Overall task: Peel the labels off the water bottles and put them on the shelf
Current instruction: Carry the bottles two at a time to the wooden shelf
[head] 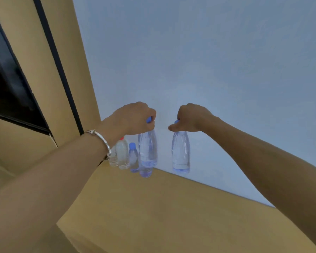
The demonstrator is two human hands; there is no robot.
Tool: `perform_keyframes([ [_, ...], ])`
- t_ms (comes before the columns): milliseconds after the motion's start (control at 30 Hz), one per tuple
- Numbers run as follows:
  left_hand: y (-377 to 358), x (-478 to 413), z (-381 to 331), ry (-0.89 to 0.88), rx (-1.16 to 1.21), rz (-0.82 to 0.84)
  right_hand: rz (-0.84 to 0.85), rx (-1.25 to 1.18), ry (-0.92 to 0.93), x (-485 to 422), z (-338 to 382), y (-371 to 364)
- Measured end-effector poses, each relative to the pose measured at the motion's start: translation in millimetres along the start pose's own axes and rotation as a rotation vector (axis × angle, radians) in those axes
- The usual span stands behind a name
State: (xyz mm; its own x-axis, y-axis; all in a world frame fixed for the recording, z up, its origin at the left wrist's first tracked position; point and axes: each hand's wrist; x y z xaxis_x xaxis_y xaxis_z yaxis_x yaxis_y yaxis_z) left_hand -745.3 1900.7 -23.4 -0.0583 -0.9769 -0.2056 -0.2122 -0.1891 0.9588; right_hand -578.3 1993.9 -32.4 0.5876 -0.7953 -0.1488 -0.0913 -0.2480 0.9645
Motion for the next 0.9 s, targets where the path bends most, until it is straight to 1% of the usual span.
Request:
perform_keyframes([
  [267,-41.7,-62.6,44.6,-0.225,0.116,0.151,0.143,0.066,-0.213,-40.9,4.2,-32.6],
  [433,-72.6,-88.2,56.4,-0.289,0.176,0.228,0.225,0.057,-0.308,-41.4,3.1,-63.7],
  [567,-98.5,-103.7,58.1,-0.352,0.173,0.272,0.283,0.042,-0.363,-40.9,-1.4,-86.2],
  [700,-124.4,-116.9,66.1,-0.349,0.171,0.305,0.32,0.027,-0.391,-44.6,-5.3,-112.9],
  [900,-167.5,-125.7,77.1,-0.299,0.108,0.38,0.35,-0.036,-0.371,-52.8,-1.1,-158.1],
])
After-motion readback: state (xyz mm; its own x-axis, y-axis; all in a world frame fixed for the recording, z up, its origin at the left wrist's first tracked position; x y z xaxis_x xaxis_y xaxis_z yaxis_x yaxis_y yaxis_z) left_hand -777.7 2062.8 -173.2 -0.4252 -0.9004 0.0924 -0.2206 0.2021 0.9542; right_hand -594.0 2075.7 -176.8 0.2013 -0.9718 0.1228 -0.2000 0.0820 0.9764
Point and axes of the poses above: each hand's wrist, its own x-axis away from the middle knuckle, its own y-axis out of the back of the hand, z = x × y, and after that the axes turned 15 degrees about x, right-handed
